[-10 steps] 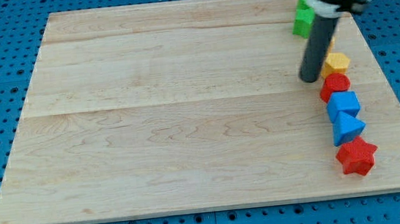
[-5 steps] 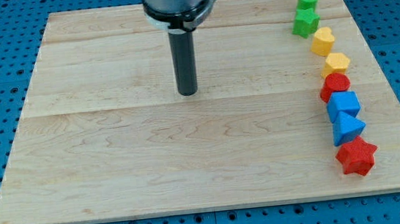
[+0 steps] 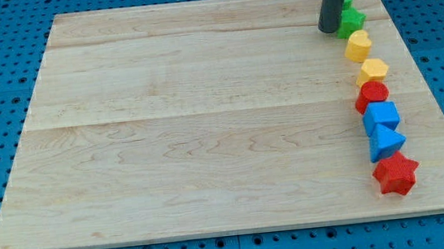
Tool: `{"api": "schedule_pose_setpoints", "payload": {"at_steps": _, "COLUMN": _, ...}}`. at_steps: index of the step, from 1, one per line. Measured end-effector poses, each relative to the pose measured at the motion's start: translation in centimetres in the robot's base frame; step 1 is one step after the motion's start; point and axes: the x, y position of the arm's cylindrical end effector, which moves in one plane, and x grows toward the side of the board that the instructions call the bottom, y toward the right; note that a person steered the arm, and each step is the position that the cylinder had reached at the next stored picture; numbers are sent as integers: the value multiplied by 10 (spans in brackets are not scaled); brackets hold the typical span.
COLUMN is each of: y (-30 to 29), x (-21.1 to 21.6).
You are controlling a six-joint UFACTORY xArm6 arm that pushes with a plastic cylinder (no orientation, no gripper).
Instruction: Adjust the blocks on the board in a vertical line
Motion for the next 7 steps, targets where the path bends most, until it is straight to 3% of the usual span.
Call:
{"api": "schedule_pose_setpoints", "payload": {"at_steps": 4, "y": -129, "x": 0}}
{"api": "schedule_pose_setpoints", "payload": {"at_steps": 7, "y": -136, "x": 0}}
